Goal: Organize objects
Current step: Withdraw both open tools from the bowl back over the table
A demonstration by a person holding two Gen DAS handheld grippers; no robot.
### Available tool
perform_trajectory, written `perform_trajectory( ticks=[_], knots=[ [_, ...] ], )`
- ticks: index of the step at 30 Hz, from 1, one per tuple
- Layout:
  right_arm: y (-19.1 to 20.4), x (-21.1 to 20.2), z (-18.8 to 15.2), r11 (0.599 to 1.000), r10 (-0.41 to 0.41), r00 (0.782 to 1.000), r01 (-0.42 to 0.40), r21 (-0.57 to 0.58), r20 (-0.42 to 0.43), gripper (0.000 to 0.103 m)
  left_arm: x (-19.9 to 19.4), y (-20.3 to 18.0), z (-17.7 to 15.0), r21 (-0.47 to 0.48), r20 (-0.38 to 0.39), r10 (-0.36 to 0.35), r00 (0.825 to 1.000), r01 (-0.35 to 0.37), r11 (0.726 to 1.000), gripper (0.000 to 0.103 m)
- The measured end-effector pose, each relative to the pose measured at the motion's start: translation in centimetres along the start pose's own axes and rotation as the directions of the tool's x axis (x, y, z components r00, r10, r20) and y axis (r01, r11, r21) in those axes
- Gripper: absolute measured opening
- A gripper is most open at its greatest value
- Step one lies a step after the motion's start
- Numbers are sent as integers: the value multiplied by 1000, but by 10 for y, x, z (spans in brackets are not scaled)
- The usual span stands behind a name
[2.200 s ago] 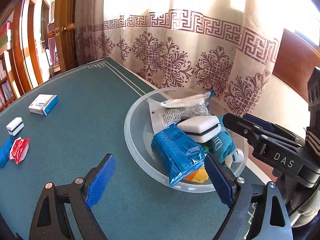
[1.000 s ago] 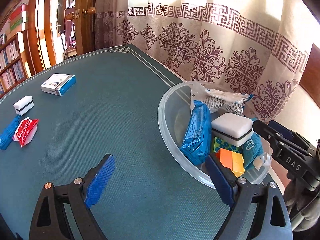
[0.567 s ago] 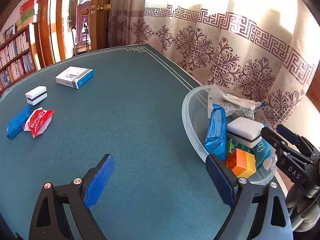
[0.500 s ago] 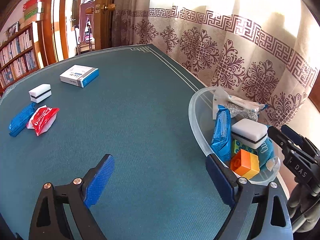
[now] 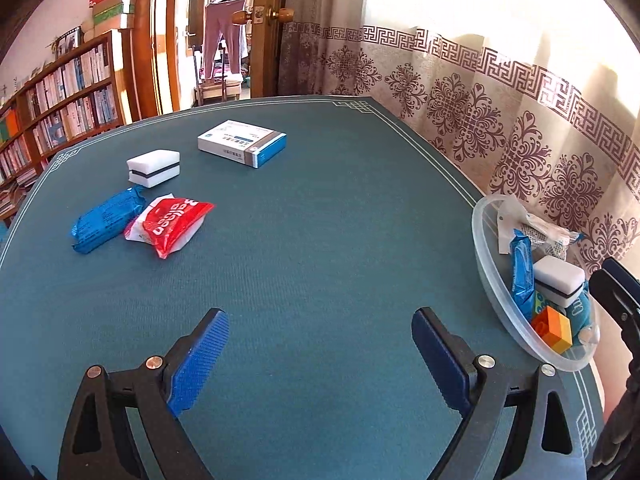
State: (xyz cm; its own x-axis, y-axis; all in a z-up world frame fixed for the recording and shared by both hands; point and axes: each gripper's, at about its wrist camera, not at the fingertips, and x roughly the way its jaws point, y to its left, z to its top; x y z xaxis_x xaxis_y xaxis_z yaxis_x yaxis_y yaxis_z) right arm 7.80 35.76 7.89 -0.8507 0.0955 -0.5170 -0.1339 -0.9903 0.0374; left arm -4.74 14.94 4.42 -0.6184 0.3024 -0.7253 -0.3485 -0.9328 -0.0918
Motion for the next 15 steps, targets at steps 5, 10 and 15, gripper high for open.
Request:
perform_trajectory(
  ticks=[5, 10, 15],
  knots=[
    [26, 12, 4, 994, 109, 993, -110, -19, -37, 64, -3, 32, -4, -31, 6, 47, 999, -47, 998, 97],
    [58, 36, 5, 974, 219, 970, -224, -43, -104, 66, -7, 63, -8, -52, 20, 136, 990, -135, 990, 97],
    [86, 69, 4, 946, 309, 931, -321, -33, -196, 69, -7, 91, -13, -64, 27, 208, 978, -206, 977, 97]
  ],
)
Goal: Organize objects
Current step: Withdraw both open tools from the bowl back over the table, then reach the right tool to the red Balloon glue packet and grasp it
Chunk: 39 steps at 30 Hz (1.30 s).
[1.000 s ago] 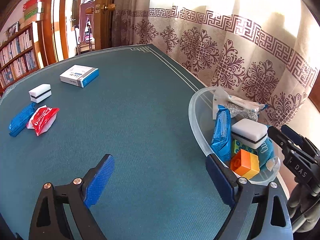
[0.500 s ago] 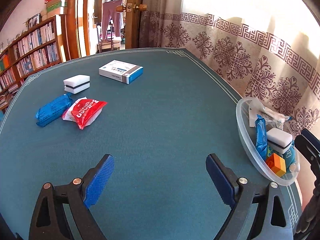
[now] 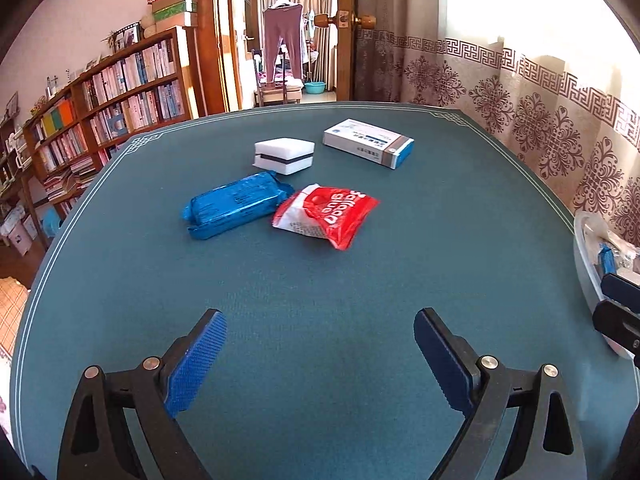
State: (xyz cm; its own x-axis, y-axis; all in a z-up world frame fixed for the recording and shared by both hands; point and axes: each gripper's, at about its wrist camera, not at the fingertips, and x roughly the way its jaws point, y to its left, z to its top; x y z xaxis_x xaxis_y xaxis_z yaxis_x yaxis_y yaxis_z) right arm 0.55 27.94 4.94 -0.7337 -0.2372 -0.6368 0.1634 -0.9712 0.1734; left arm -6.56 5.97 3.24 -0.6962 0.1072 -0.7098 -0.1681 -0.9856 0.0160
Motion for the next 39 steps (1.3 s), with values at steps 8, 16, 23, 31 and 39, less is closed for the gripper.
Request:
perform_trajectory(
  ticks=[8, 16, 23, 31, 39],
  knots=[
    [33, 43, 20, 997, 68, 997, -69, -25, -47, 69, 2, 43, 3, -42, 12, 75, 997, -74, 996, 97],
    [68, 97, 47, 991, 102, 993, -107, -79, -62, 69, 9, 75, 1, -87, 3, 101, 995, -100, 991, 97],
    [89, 142, 70, 983, 149, 986, -156, -92, -77, 69, 14, 88, -1, -138, -13, 77, 997, -78, 987, 97],
    [105, 178, 92, 977, 143, 985, -156, -142, -101, 69, 16, 93, -2, -159, -23, 56, 998, -59, 986, 97],
    [112, 199, 89, 962, 169, 971, -200, -187, -166, 69, 18, 99, -3, -190, -34, 48, 998, -54, 980, 97]
  ],
)
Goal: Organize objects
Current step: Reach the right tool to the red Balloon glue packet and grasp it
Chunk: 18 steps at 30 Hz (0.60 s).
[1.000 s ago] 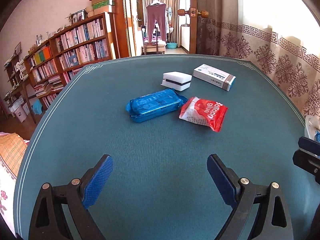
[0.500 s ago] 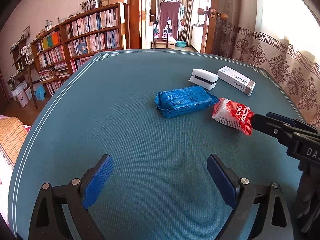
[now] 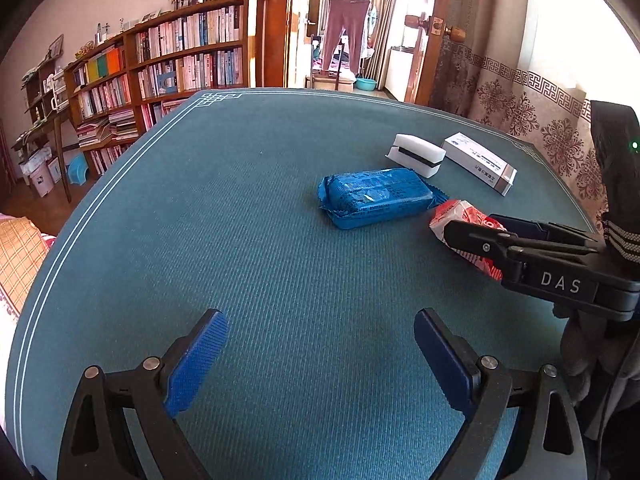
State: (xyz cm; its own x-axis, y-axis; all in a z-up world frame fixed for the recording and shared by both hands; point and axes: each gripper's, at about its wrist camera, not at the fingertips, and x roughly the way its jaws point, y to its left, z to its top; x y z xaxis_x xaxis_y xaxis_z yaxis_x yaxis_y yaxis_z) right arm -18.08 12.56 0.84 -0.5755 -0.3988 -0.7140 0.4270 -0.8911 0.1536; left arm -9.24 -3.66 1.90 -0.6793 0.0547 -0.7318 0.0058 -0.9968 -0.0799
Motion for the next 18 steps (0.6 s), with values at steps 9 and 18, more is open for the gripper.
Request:
perform_trajectory(
  ticks=[9, 18],
  knots=[
    [3, 0, -5, 999, -43, 999, 43, -5, 5, 51, 1, -1, 0, 7, -1, 3, 1000, -3, 1000, 97],
    [-4, -18, -21, 997, -49, 999, 48, 57, 19, 50, 3, -1, 0, -2, -6, 11, 1000, -11, 1000, 97]
  ],
)
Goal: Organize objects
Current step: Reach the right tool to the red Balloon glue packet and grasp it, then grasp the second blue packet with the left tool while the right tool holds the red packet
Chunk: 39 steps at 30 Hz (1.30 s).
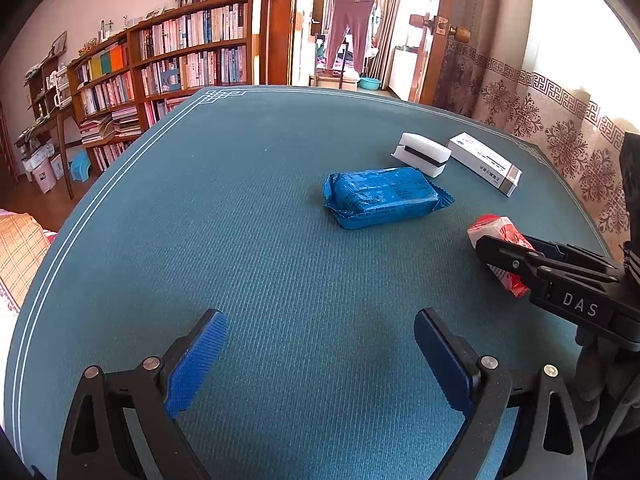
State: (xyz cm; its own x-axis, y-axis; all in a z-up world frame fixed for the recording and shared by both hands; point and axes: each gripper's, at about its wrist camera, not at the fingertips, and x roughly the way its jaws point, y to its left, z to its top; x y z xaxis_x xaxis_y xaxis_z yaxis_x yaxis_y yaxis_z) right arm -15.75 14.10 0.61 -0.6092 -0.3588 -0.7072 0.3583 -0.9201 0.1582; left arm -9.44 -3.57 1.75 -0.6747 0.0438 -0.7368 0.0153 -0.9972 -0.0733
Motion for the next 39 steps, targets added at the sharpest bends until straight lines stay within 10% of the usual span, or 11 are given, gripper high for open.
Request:
perform_trajectory(
  ticks=[39],
  knots=[
    [-19, -48, -51, 990, 69, 997, -73, 122, 34, 50, 78, -52, 83, 363, -7, 65, 998, -58, 930, 103]
  ],
)
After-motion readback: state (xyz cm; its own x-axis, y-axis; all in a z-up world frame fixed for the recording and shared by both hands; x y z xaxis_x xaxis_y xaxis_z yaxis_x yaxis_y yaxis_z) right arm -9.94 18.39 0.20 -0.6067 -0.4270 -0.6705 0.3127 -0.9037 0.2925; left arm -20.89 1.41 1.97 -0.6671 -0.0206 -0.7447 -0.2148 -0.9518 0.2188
